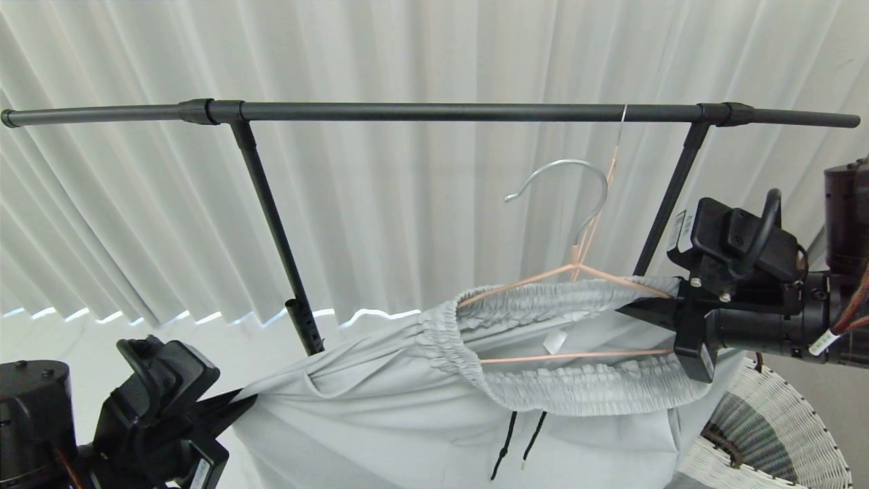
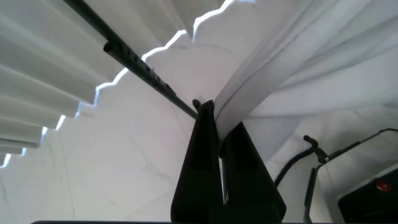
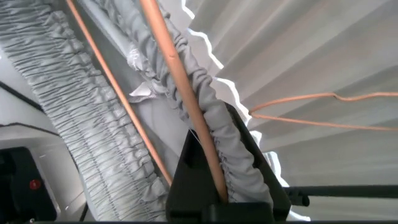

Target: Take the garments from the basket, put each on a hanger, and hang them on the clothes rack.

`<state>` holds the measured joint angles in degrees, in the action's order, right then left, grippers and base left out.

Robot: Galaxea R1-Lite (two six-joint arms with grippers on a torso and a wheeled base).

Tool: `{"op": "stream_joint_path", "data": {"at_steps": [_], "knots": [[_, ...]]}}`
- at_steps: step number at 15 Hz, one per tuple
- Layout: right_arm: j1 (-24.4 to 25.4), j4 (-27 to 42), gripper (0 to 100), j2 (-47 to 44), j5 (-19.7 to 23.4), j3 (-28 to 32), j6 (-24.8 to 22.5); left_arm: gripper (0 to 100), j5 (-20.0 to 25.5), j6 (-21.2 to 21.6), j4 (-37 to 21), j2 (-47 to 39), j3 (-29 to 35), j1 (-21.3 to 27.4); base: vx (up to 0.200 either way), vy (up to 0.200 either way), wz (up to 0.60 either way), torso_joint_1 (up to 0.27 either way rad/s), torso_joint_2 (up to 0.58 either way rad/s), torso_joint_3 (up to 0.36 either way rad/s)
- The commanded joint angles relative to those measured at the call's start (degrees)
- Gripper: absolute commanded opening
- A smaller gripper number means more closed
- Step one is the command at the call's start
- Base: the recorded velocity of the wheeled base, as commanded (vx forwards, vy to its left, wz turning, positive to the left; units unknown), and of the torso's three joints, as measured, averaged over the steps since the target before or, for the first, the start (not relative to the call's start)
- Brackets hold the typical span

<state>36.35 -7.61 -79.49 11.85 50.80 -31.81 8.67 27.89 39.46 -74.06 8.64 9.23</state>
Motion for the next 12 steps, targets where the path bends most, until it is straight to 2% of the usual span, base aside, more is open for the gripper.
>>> {"op": "stream_joint_path", "data": {"at_steps": [1, 2, 5, 7, 12], "knots": [[0.12, -0.04, 0, 0.13, -0.86, 0.09, 0.78, 0, -0.05, 0.58, 0.0, 2.78, -0.65, 0.44, 0.0, 0.0, 0.0, 0.0, 0.0, 0.0], [0.12, -0.04, 0, 0.13, -1.13, 0.09, 1.83, 100, -0.05, 1.38, -0.09, 3.57, -1.44, 0.53, 0.0, 0.0, 0.0, 0.0, 0.0, 0.0], [0.21, 0.22, 0, 0.04, -5.87, 0.27, 4.82, 100, 0.21, 1.11, -0.09, 6.21, -3.37, 0.53, 0.0, 0.0, 0.0, 0.0, 0.0, 0.0], [0.21, 2.86, 0, 0.13, -10.09, 0.88, 7.28, 100, 0.3, 0.94, 0.0, 7.26, -3.11, 0.53, 0.0, 0.0, 0.0, 0.0, 0.0, 0.0], [0.83, 12.35, 0, -1.45, -20.37, 7.12, 18.09, 100, 0.12, 2.43, 0.0, 10.25, -1.96, 0.53, 0.0, 0.0, 0.0, 0.0, 0.0, 0.0]]}}
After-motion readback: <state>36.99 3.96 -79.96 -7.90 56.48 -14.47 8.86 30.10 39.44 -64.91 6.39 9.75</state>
